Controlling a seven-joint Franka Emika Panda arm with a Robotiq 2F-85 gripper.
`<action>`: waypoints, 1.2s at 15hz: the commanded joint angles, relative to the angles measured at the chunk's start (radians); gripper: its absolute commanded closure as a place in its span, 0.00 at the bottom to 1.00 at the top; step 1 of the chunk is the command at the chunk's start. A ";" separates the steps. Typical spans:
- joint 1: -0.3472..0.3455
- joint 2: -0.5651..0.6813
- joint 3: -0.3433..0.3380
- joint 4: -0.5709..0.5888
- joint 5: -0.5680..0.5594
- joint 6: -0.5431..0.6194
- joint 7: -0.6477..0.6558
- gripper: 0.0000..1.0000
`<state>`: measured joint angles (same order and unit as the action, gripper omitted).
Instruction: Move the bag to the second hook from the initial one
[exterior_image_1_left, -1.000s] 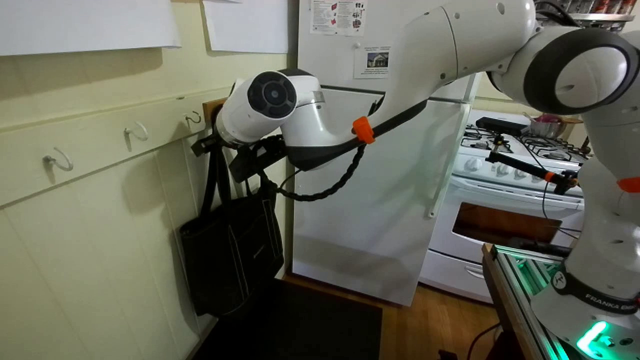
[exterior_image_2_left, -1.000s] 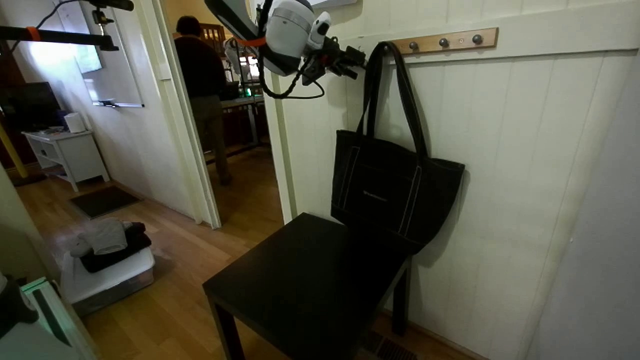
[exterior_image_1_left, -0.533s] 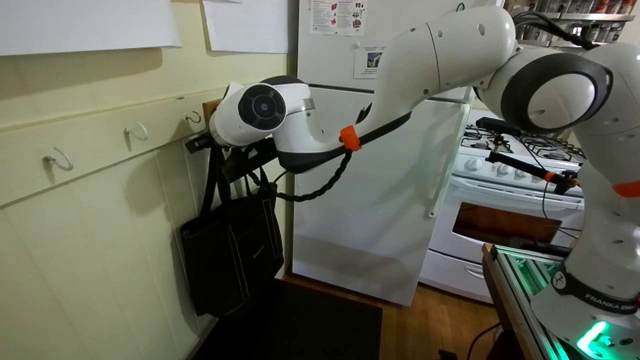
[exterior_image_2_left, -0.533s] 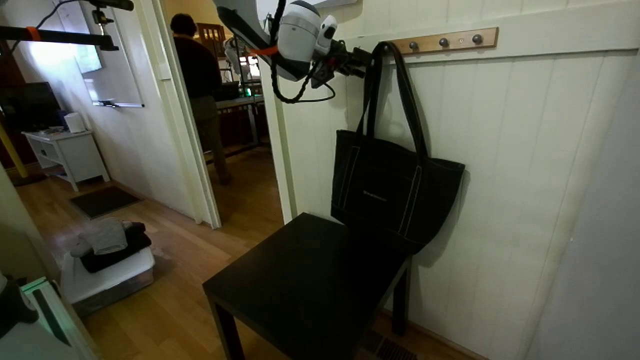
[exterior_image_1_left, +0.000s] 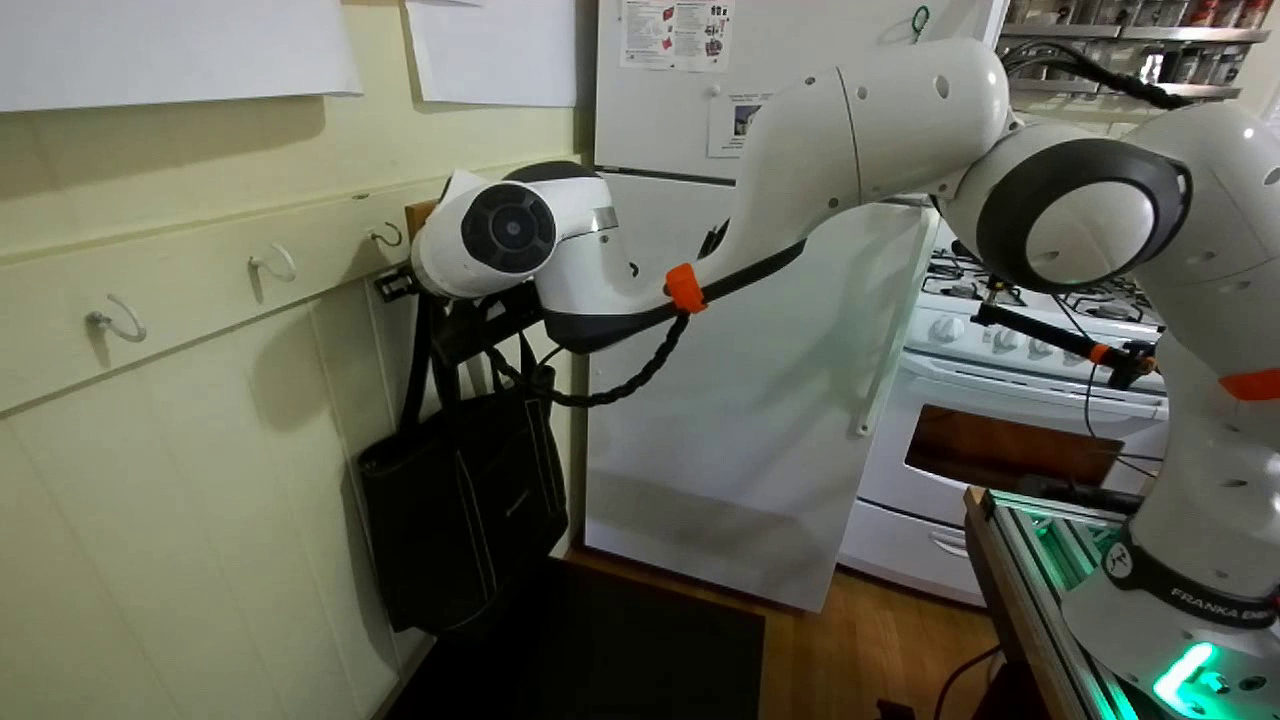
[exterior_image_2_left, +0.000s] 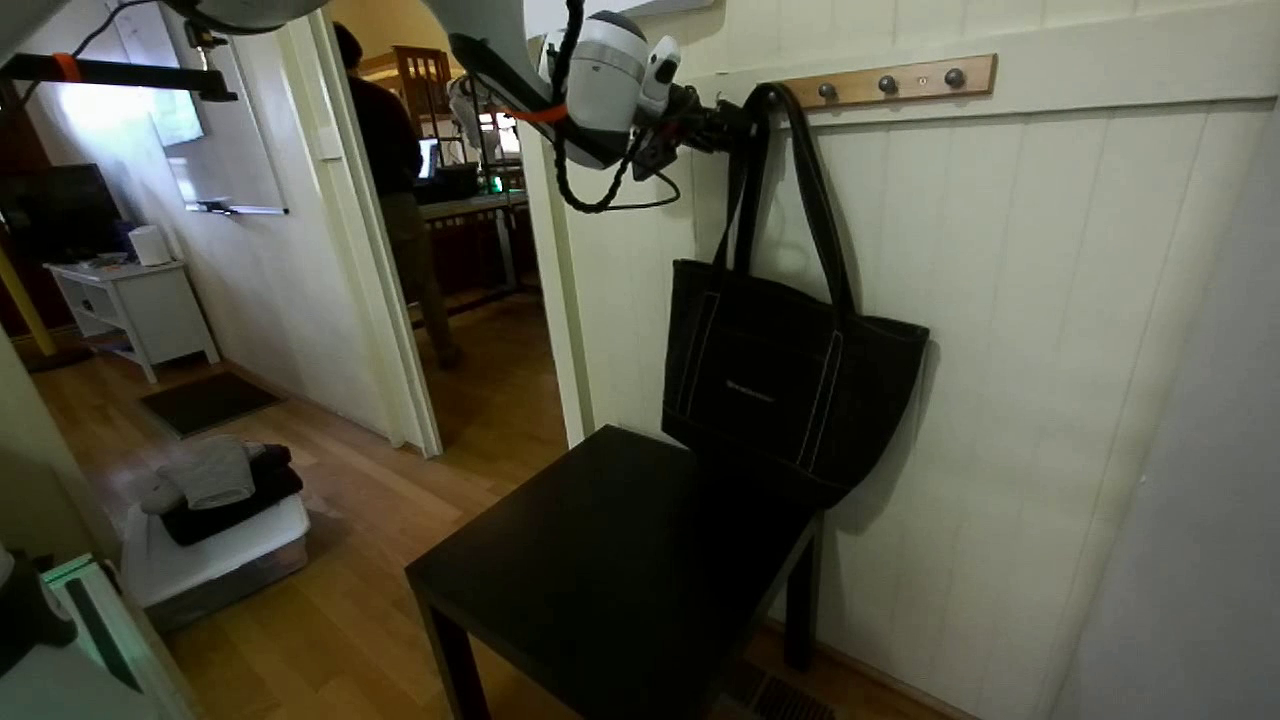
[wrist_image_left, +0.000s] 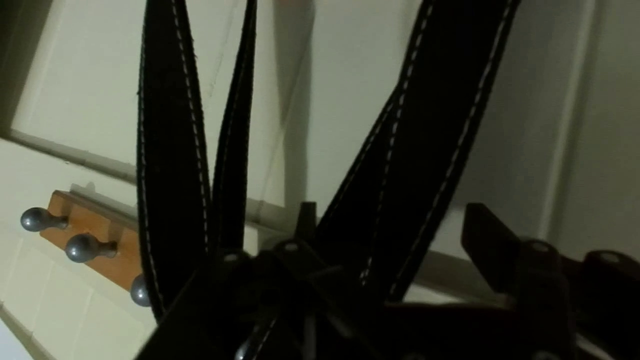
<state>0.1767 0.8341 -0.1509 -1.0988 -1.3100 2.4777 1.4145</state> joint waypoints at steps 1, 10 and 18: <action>0.008 0.044 -0.011 0.052 -0.021 -0.030 0.040 0.56; 0.010 0.009 -0.017 0.013 -0.018 -0.066 0.062 1.00; 0.012 -0.010 -0.003 -0.012 -0.002 -0.097 0.051 0.53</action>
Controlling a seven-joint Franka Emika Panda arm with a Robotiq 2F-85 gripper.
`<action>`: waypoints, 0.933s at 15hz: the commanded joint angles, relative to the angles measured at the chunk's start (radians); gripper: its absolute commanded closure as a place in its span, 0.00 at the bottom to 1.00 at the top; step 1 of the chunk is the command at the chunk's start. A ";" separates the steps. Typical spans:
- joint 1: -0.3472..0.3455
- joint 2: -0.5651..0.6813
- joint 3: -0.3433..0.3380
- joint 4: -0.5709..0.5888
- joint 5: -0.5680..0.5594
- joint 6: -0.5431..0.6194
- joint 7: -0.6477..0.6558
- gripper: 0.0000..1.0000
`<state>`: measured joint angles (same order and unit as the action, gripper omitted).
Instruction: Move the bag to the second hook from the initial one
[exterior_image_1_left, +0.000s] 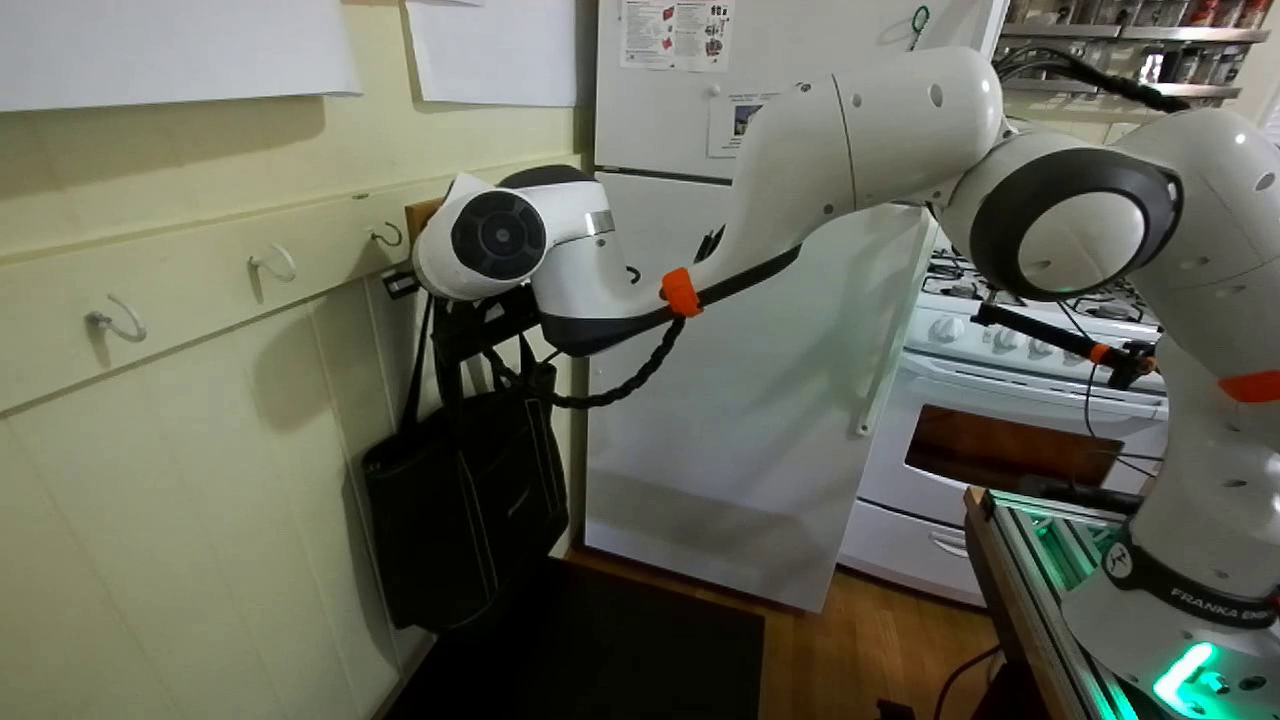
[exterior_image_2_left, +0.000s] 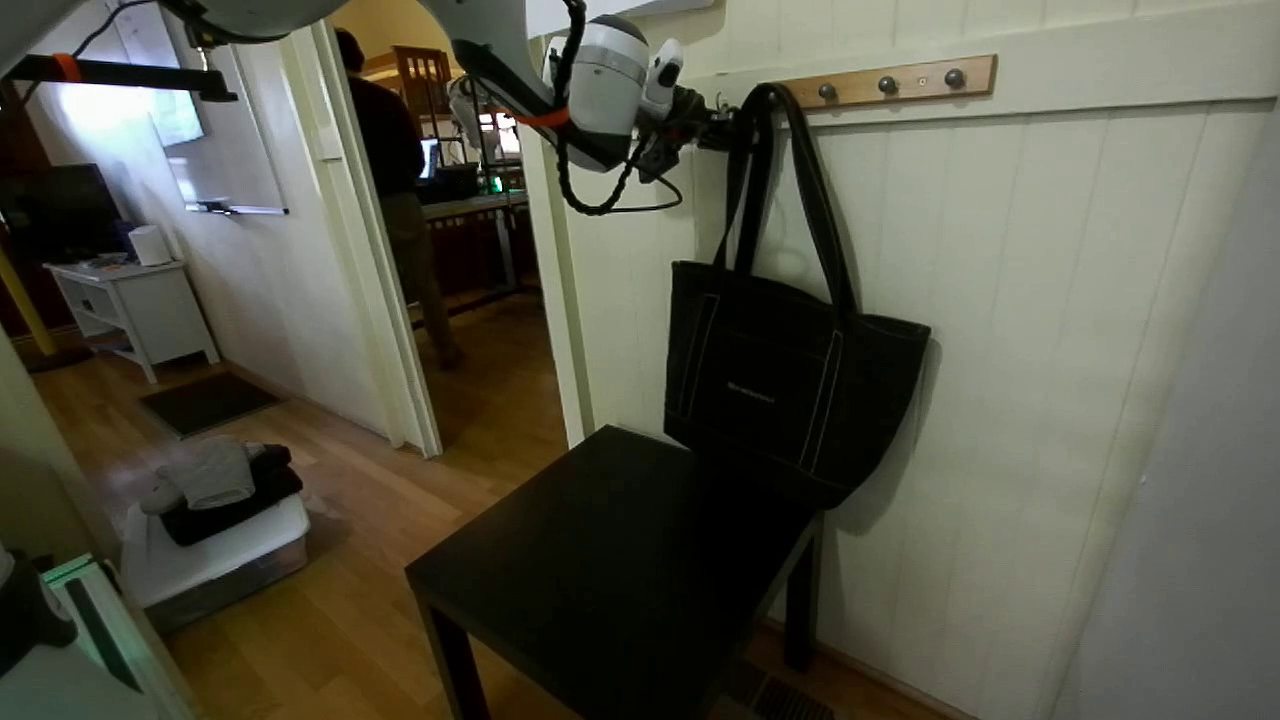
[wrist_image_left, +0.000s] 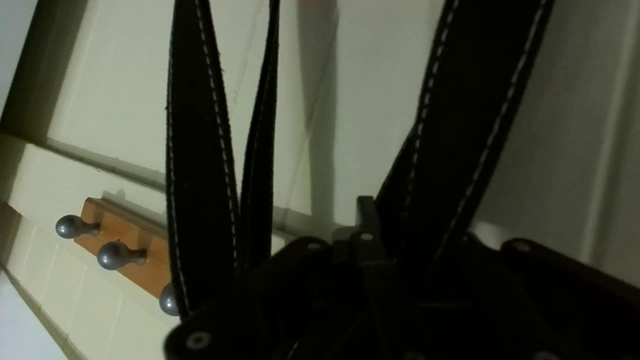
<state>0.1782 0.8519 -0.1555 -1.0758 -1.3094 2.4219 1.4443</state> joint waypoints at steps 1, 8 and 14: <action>0.012 -0.033 0.003 -0.042 -0.002 -0.050 0.023 0.46; 0.009 -0.045 0.001 -0.059 -0.018 -0.052 0.061 0.00; 0.009 -0.029 -0.010 -0.049 -0.041 -0.041 0.092 0.46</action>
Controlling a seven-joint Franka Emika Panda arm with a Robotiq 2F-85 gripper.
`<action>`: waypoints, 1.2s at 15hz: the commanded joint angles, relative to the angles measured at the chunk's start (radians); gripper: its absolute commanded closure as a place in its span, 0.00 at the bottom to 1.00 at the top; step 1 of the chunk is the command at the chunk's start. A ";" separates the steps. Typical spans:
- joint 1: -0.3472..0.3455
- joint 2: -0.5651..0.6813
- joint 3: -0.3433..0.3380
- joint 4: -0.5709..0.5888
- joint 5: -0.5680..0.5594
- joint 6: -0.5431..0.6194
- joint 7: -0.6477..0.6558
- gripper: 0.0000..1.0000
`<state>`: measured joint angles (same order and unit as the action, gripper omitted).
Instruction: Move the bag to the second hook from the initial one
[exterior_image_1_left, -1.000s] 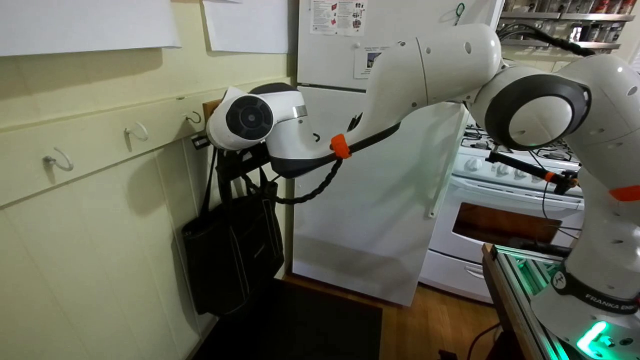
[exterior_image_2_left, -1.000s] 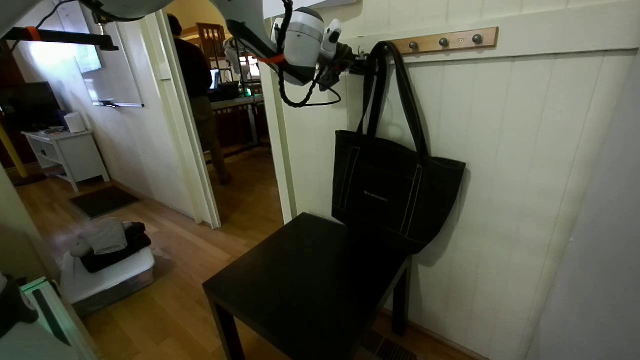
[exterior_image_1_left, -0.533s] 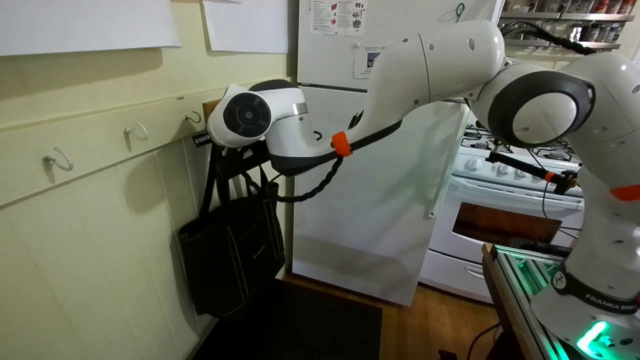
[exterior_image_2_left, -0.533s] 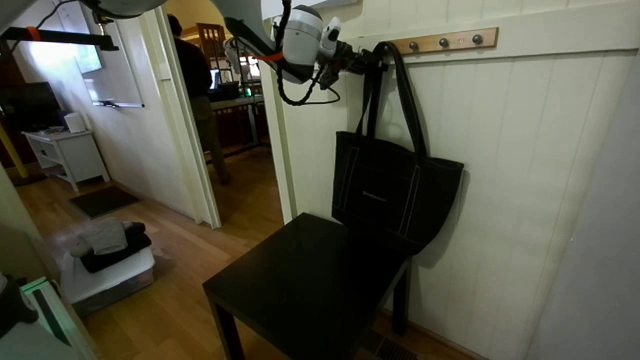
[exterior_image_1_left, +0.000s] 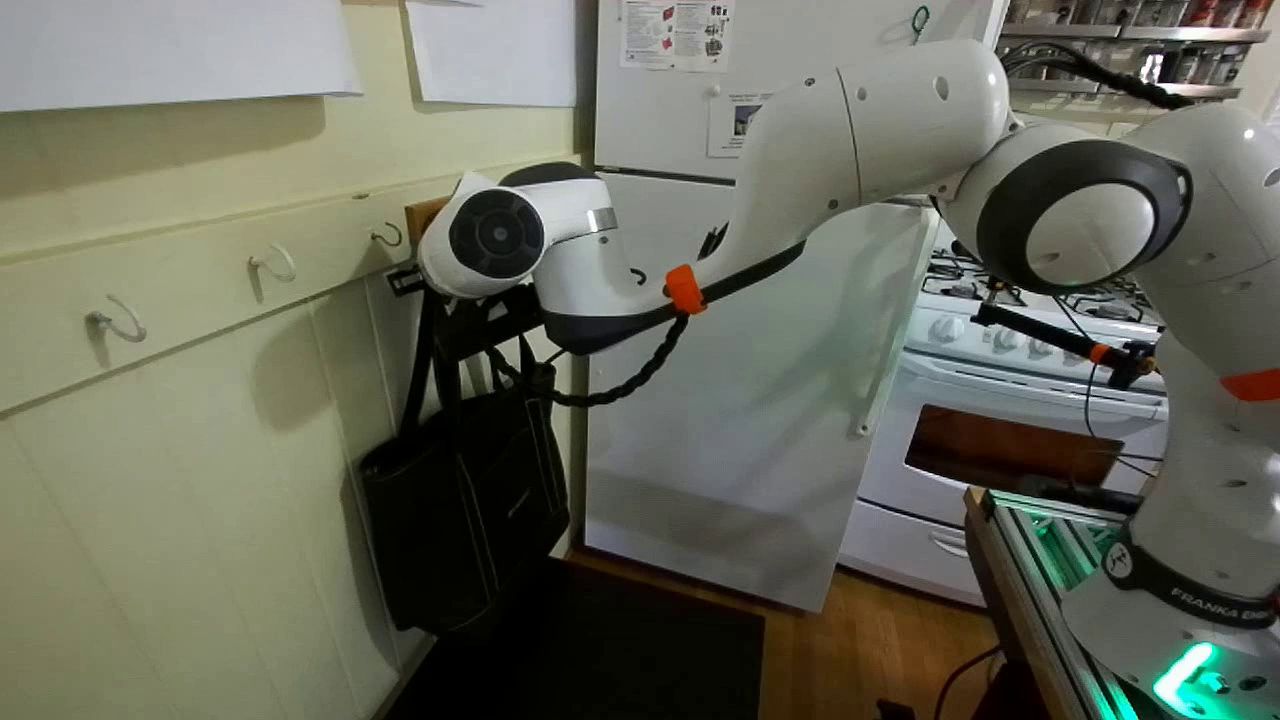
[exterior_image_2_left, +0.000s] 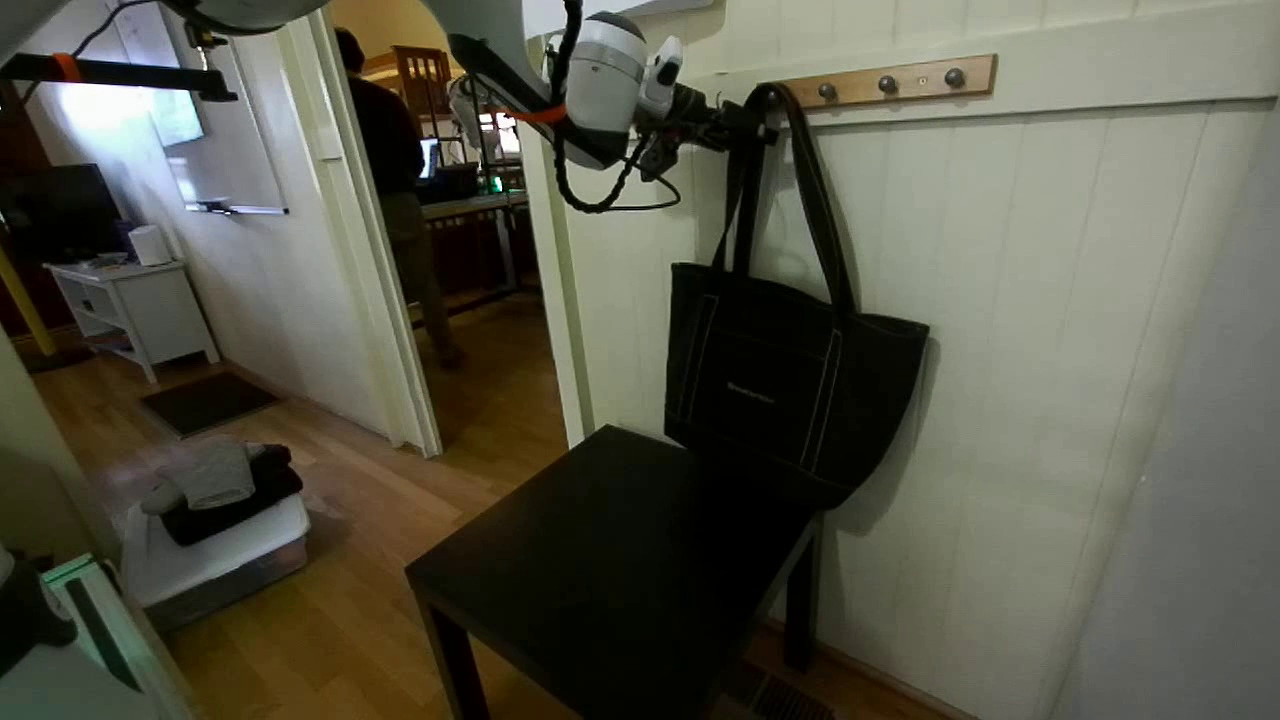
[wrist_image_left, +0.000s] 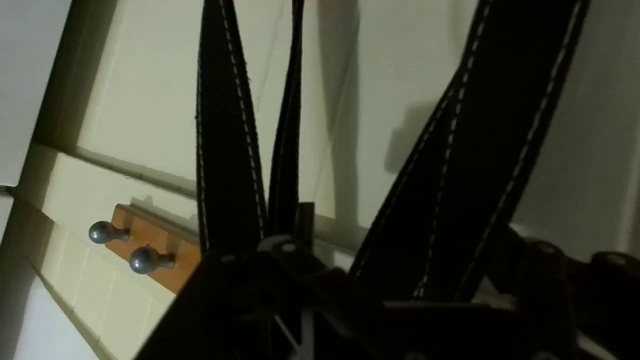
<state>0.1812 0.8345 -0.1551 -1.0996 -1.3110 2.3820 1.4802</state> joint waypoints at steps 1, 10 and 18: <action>0.005 -0.012 -0.010 -0.026 -0.040 0.001 0.064 0.53; -0.005 -0.031 0.017 -0.044 -0.015 0.002 0.031 0.81; 0.021 -0.110 0.017 -0.126 -0.026 -0.052 0.004 0.98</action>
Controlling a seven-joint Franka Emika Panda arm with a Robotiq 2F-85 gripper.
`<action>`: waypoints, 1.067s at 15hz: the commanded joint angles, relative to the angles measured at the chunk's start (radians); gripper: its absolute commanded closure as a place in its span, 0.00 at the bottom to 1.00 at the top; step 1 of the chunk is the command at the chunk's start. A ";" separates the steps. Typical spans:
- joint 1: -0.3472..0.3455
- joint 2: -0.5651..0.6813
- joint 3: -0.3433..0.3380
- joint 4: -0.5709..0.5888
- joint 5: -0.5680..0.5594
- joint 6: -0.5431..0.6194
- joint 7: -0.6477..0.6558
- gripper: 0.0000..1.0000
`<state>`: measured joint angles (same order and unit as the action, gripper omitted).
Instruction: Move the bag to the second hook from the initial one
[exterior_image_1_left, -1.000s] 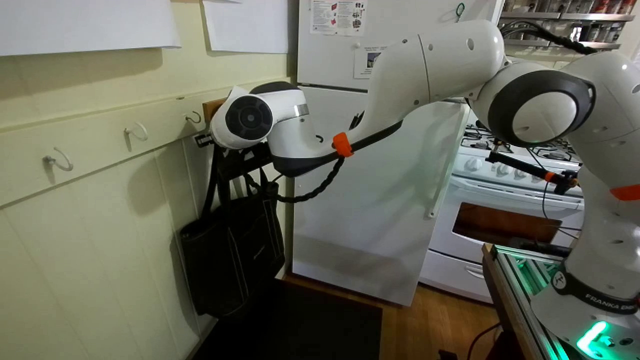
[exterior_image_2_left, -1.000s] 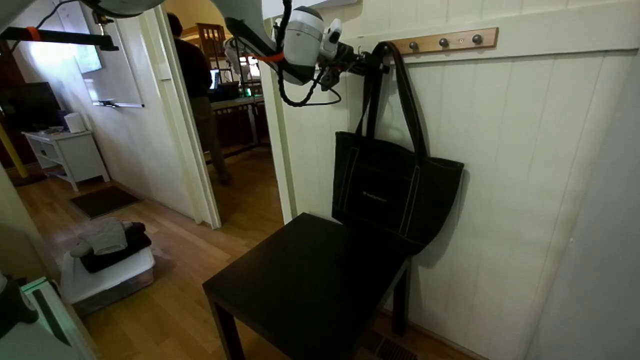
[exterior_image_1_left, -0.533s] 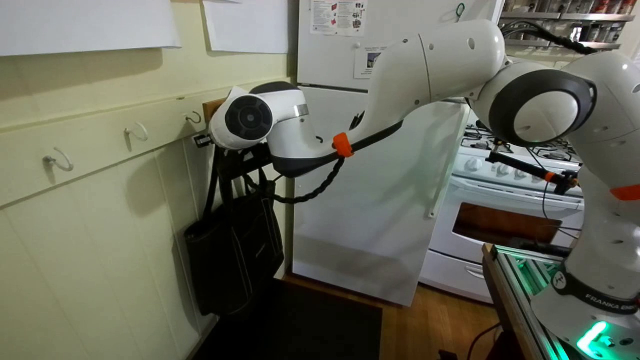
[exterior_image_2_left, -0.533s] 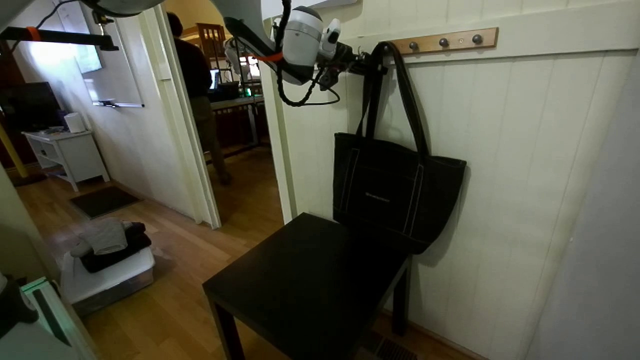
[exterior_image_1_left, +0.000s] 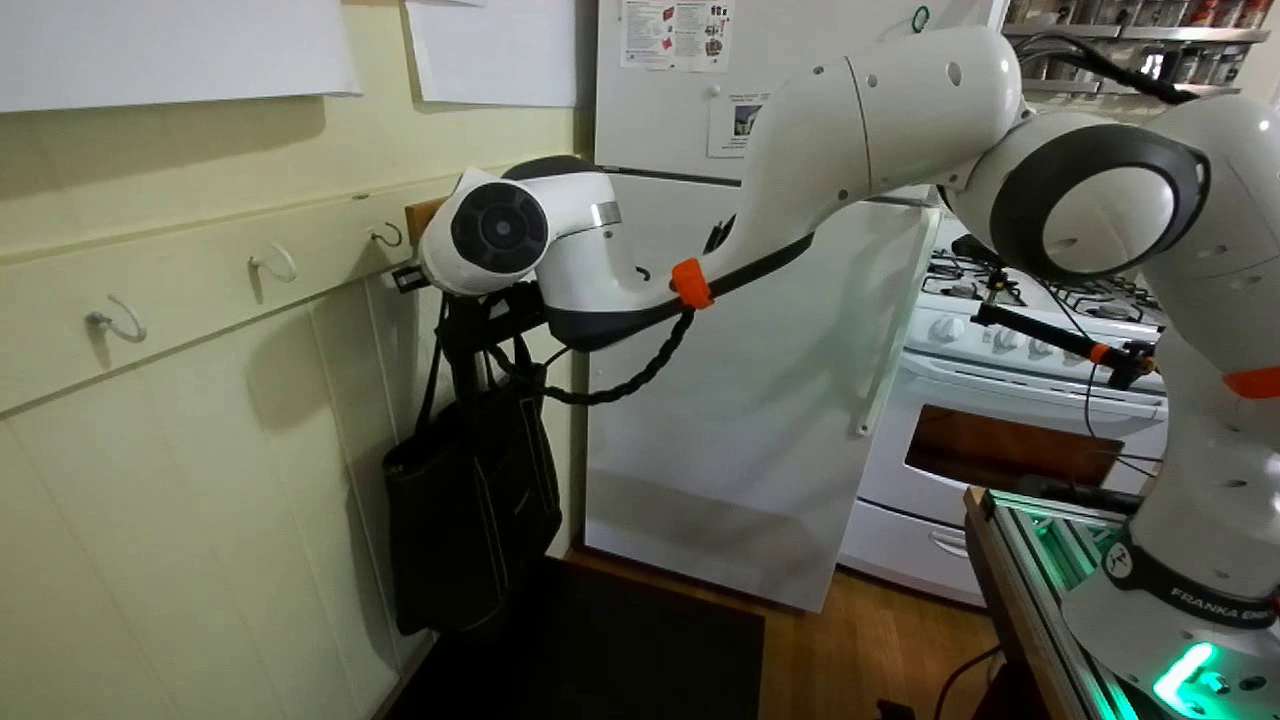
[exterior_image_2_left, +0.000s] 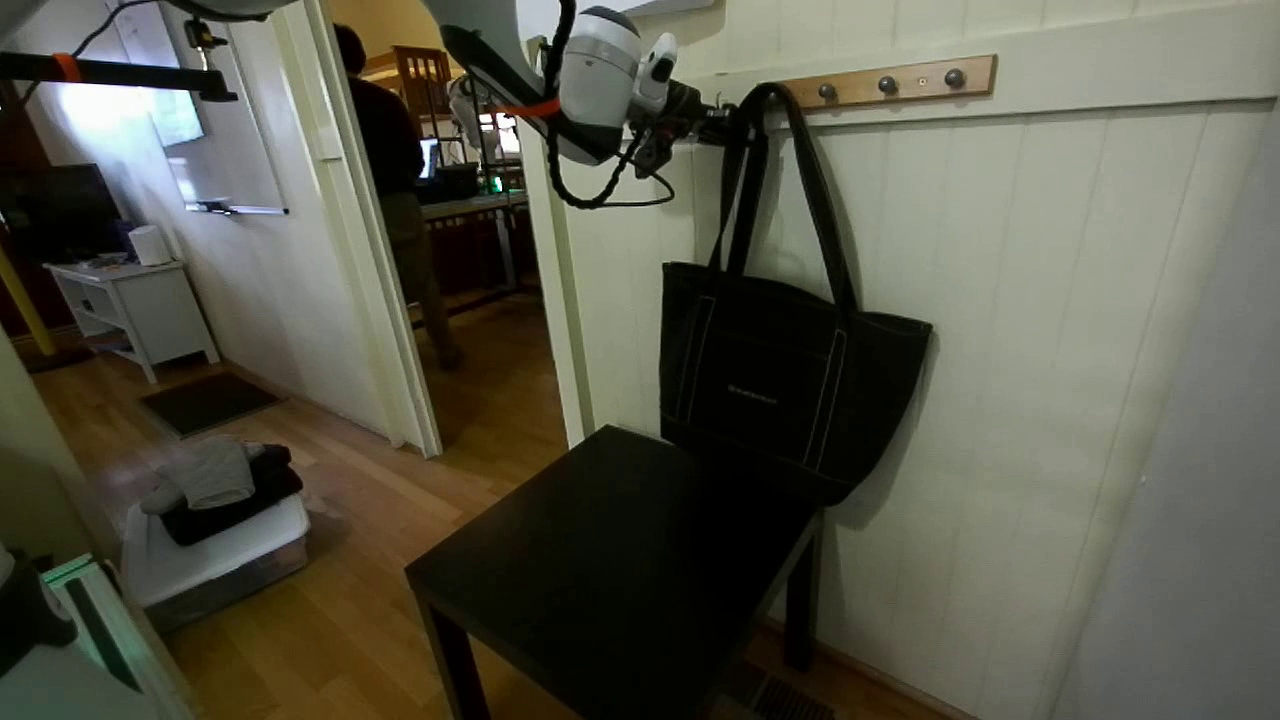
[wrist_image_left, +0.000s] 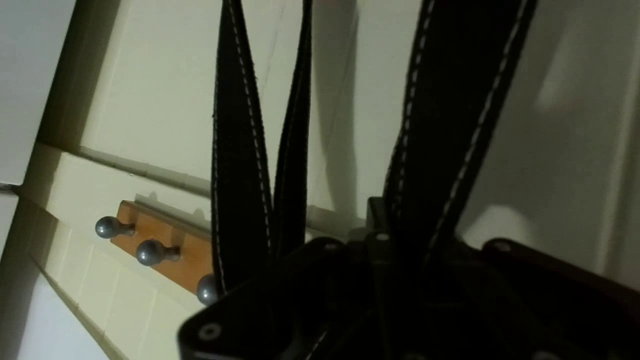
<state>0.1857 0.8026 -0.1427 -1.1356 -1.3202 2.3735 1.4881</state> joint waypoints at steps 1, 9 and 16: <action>0.022 -0.099 0.002 -0.111 -0.024 -0.055 -0.002 0.98; 0.024 -0.237 0.012 -0.233 -0.048 -0.158 0.026 0.98; -0.066 -0.304 0.064 -0.279 -0.009 -0.048 -0.105 0.98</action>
<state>0.1701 0.5570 -0.1144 -1.3625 -1.3227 2.2499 1.4559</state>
